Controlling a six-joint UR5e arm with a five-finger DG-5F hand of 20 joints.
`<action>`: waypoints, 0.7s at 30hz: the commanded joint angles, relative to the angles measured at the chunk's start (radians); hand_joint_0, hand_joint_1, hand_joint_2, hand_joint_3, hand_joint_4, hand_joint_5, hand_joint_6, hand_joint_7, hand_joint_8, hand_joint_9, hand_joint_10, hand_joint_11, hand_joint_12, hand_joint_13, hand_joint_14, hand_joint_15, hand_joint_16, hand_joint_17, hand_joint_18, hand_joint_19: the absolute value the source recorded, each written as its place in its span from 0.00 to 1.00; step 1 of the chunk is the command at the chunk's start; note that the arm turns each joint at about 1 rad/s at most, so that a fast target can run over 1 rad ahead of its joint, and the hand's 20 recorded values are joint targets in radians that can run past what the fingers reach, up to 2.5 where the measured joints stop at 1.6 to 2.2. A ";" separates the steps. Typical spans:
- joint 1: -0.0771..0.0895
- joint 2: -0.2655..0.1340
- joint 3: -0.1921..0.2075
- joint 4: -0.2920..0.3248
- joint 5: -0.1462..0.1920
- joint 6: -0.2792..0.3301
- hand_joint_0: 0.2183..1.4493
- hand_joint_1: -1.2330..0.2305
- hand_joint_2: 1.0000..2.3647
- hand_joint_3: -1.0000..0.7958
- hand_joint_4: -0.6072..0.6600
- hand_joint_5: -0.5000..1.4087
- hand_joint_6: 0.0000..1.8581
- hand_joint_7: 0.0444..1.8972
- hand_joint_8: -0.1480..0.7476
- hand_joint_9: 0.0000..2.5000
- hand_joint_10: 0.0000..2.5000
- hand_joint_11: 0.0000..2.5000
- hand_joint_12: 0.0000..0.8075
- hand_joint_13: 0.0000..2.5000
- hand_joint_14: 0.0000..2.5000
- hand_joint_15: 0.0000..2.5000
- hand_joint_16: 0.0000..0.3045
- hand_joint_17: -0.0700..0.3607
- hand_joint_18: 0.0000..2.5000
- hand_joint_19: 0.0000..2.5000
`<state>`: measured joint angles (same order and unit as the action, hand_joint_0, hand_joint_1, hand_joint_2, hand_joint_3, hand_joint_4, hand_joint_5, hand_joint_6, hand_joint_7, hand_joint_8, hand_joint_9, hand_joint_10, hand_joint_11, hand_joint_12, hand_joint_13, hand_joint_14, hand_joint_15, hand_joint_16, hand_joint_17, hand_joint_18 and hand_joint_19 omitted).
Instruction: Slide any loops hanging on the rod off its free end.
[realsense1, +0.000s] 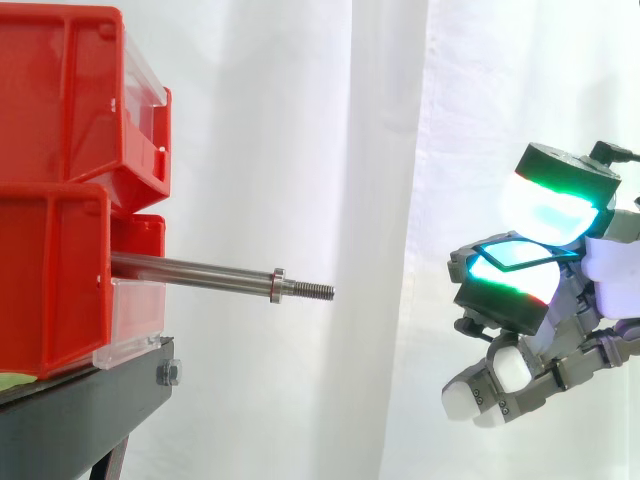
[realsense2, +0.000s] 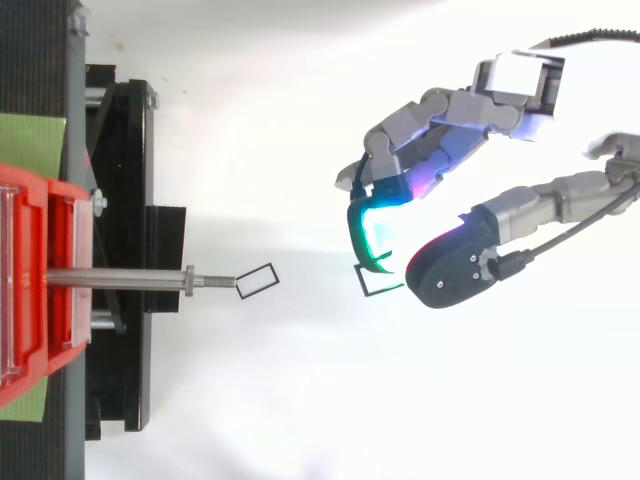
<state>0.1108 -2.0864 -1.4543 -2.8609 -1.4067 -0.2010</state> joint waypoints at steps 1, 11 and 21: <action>0.000 -0.001 0.000 0.000 0.000 0.000 0.34 0.48 0.00 0.31 0.56 0.14 0.46 0.66 0.47 0.34 0.00 0.10 0.29 0.19 0.00 0.00 0.13 0.37 0.12 0.00; 0.001 0.000 0.000 0.000 0.000 0.000 0.35 0.49 0.00 0.30 0.57 0.14 0.47 0.66 0.50 0.34 0.00 0.07 0.30 0.19 0.00 0.00 0.13 0.37 0.11 0.00; 0.000 0.000 0.000 0.000 0.000 0.000 0.35 0.50 0.00 0.30 0.58 0.14 0.47 0.66 0.47 0.33 0.00 0.02 0.30 0.19 0.00 0.00 0.13 0.37 0.12 0.00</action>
<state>0.1109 -2.0865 -1.4542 -2.8610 -1.4067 -0.2010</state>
